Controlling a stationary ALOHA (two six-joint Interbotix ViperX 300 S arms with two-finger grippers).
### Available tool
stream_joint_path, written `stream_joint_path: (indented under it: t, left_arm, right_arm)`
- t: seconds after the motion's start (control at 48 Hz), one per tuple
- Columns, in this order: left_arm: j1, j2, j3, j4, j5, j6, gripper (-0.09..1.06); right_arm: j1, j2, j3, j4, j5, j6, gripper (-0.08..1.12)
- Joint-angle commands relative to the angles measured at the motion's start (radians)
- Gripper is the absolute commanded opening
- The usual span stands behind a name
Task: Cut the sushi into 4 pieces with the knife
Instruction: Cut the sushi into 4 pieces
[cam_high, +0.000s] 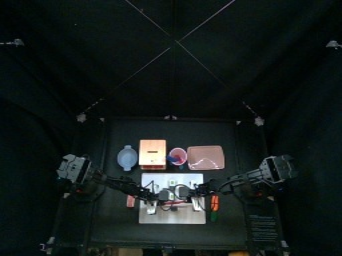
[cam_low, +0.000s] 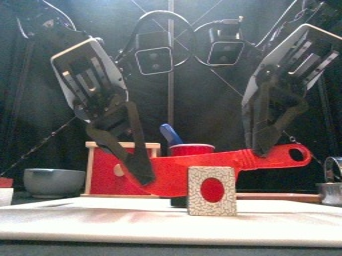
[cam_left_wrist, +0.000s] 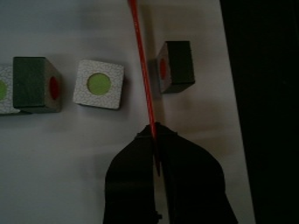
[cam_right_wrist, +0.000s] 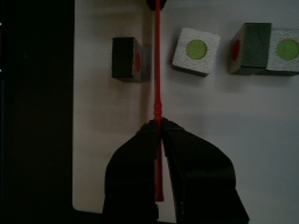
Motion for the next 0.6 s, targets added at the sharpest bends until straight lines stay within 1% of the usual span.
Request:
stream_joint_path:
  t: [0.021,0.167,0.604]
  left_arm:
    - [-0.005,0.020,-0.005,-0.002,0.006,0.002,0.30]
    - [-0.005,0.054,-0.005,-0.006,0.006,0.003,0.30]
    - [0.000,0.054,-0.002,-0.005,0.006,0.003,0.30]
  right_arm:
    - [0.003,0.014,-0.009,0.008,-0.008,-0.003,0.31]
    - [0.011,0.054,-0.012,0.015,-0.012,-0.005,0.31]
    - [0.006,0.057,-0.012,0.008,-0.014,-0.005,0.31]
